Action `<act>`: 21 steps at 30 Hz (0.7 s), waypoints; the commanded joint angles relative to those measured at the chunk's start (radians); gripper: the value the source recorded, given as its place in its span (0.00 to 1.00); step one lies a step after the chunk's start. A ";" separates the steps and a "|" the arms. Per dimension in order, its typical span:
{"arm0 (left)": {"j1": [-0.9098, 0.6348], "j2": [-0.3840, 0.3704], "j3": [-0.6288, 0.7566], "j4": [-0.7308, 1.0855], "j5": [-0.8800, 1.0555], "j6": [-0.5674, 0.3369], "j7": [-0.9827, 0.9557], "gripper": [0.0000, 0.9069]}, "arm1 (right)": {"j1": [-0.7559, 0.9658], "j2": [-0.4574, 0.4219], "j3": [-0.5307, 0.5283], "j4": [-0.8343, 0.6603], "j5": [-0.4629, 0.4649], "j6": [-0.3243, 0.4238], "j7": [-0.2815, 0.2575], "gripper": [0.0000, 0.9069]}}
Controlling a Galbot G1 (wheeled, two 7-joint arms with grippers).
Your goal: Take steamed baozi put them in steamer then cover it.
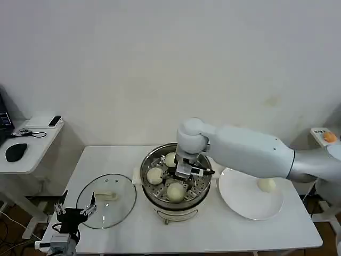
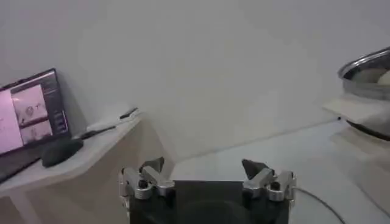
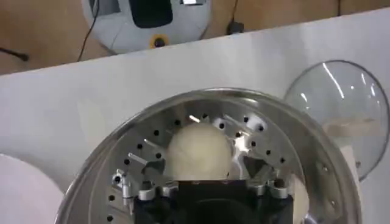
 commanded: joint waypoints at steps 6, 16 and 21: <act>-0.013 0.025 0.020 0.008 -0.011 0.003 0.009 1.00 | 0.065 -0.284 0.188 0.039 0.198 -0.379 0.090 1.00; -0.027 0.059 0.044 0.011 -0.027 0.005 0.017 1.00 | -0.004 -0.587 0.216 -0.017 0.202 -0.660 0.036 1.00; -0.026 0.062 0.056 0.016 -0.027 0.005 0.017 1.00 | -0.162 -0.628 0.321 -0.059 0.041 -0.630 0.007 1.00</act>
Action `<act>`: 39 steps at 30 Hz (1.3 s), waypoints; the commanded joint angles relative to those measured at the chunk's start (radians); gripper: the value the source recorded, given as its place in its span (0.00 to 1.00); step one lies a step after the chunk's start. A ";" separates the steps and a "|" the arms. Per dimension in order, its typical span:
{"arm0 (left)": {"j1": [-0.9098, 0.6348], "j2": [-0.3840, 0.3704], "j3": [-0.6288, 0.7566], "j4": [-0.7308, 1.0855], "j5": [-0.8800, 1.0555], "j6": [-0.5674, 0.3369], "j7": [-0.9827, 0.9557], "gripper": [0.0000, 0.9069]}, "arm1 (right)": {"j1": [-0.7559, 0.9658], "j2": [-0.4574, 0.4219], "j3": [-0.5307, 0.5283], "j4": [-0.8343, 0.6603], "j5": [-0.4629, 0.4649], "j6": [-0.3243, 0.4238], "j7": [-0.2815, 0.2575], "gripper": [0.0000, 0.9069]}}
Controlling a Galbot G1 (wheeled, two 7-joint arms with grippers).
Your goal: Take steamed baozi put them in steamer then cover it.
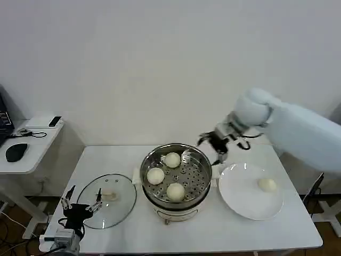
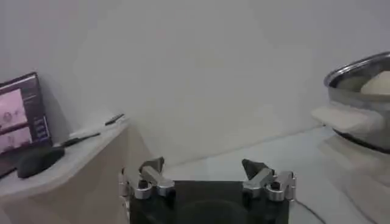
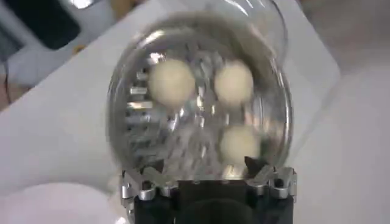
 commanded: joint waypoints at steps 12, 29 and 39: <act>0.046 0.011 -0.008 -0.023 0.003 -0.001 -0.005 1.00 | -0.474 -0.108 0.340 -0.183 -0.459 -0.082 0.001 1.00; 0.053 0.008 0.007 0.011 0.027 -0.001 -0.005 1.00 | -0.570 -0.018 0.410 -0.308 -0.578 -0.014 0.027 1.00; 0.048 0.010 0.003 0.025 0.026 0.000 -0.003 1.00 | -0.561 0.048 0.402 -0.366 -0.603 0.006 0.035 1.00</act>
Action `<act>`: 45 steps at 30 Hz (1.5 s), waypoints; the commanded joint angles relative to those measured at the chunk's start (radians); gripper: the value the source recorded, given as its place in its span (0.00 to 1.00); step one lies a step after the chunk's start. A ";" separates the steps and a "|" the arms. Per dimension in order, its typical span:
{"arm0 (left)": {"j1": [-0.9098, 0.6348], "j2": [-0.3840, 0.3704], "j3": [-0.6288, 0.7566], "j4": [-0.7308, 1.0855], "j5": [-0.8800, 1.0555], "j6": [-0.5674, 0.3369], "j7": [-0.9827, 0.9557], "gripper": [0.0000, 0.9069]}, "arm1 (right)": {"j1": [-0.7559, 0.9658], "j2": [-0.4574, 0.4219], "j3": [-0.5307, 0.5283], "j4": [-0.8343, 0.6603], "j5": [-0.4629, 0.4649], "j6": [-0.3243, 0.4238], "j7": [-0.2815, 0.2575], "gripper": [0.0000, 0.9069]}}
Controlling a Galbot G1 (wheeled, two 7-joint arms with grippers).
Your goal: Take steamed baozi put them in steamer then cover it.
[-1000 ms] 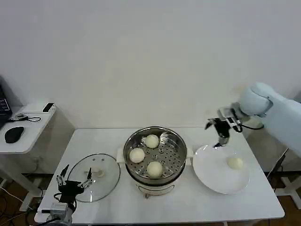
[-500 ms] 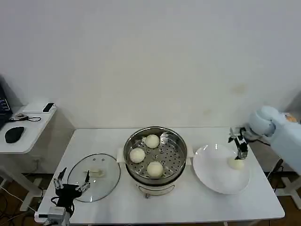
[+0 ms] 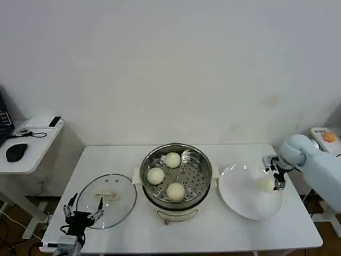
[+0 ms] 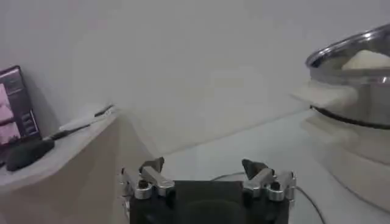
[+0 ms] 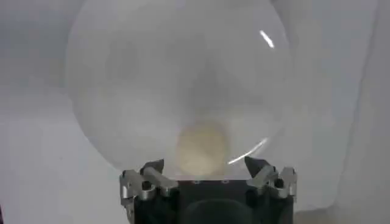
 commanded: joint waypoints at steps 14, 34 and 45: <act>-0.005 0.010 -0.011 0.036 -0.001 0.000 0.002 1.00 | -0.045 0.105 0.031 -0.112 -0.137 0.038 0.025 1.00; -0.024 0.009 -0.012 0.060 -0.003 0.000 0.002 1.00 | -0.054 0.120 0.041 -0.142 -0.184 0.058 0.026 1.00; -0.026 0.005 -0.011 0.063 -0.002 0.000 0.003 1.00 | -0.053 0.132 0.044 -0.158 -0.200 0.062 0.035 1.00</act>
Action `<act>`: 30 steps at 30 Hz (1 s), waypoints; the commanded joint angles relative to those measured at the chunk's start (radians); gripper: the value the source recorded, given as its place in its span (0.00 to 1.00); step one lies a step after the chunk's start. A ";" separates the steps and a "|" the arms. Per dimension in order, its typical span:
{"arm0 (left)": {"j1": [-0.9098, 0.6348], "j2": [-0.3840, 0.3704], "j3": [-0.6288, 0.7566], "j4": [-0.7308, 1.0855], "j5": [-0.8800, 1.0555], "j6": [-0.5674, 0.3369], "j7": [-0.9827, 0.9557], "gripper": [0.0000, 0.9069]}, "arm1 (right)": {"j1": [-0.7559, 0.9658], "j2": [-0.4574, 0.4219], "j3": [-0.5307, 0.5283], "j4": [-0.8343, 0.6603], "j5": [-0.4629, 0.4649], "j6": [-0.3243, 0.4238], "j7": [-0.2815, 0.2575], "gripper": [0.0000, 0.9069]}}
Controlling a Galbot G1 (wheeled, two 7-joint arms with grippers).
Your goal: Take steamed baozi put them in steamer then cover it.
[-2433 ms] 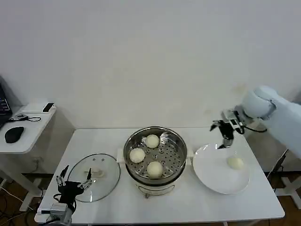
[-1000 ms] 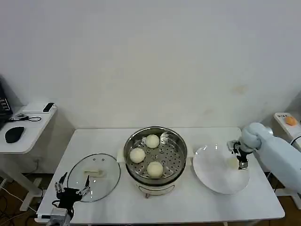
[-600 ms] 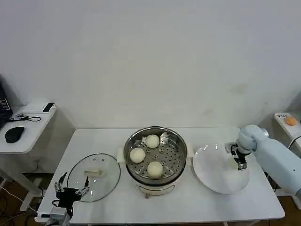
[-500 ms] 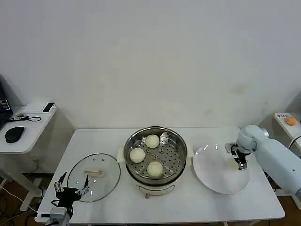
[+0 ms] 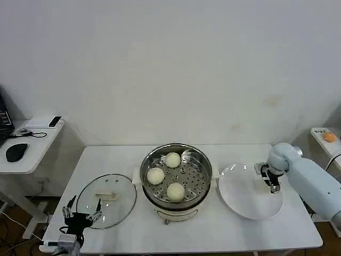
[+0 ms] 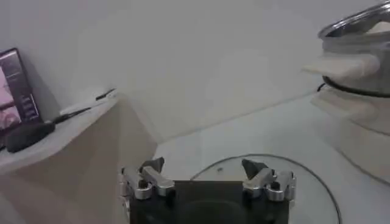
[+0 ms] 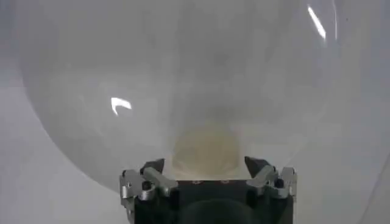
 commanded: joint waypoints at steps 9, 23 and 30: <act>-0.001 0.001 0.000 0.000 0.000 0.002 0.001 1.00 | -0.001 0.006 0.007 -0.016 -0.013 0.006 0.004 0.68; -0.006 0.001 0.004 -0.006 0.003 0.002 0.002 1.00 | 0.111 -0.100 -0.015 0.199 0.168 -0.064 -0.001 0.69; -0.012 0.002 -0.003 -0.018 0.021 -0.003 0.003 1.00 | 0.375 -0.106 -0.186 0.338 0.563 -0.177 -0.003 0.69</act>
